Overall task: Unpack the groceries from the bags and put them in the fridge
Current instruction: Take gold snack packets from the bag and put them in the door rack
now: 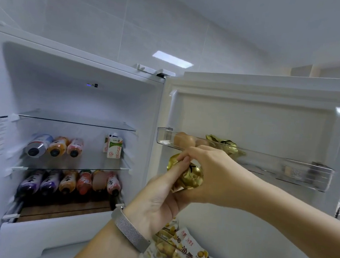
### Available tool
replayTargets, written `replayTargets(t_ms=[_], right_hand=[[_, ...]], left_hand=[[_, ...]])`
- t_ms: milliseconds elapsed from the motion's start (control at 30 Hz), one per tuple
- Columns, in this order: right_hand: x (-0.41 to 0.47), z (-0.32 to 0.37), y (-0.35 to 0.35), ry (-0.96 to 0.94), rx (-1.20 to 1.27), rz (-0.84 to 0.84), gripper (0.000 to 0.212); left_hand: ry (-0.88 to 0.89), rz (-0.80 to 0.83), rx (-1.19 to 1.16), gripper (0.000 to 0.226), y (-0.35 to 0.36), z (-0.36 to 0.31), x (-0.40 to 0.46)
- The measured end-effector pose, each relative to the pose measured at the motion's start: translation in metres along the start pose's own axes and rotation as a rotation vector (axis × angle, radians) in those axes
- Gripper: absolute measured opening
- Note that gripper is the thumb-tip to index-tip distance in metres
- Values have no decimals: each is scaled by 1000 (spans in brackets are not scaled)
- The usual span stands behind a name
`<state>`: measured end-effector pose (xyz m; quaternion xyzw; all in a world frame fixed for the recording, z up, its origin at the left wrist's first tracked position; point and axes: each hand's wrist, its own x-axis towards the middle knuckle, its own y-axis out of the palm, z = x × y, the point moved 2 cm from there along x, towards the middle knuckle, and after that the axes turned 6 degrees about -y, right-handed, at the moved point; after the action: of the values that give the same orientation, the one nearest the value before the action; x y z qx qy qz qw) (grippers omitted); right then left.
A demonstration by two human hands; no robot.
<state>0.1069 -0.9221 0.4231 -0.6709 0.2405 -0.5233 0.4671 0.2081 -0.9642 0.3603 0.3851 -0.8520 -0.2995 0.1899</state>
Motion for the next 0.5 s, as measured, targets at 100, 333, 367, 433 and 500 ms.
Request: replayTargets(t_ms=[100,333,367,433,500], right_hand=[[3,2,7,10,75,-133,42],[19,-38,-58,248,205,-230,38],[23,-50,-67,289,156,-221,38],[28,-74,-79,393,58,-145,38],[29,-95,-82,491,-44,-31,37]], left_hand=[[42,2,79,43,1,-2,1],[23,-141,391,43,-36,-8,3],[9,-173,536,36,-43,-5,5],[-29,-216,946,24,-59,4,10],[-24,-204,1493,26,-75,13,15]])
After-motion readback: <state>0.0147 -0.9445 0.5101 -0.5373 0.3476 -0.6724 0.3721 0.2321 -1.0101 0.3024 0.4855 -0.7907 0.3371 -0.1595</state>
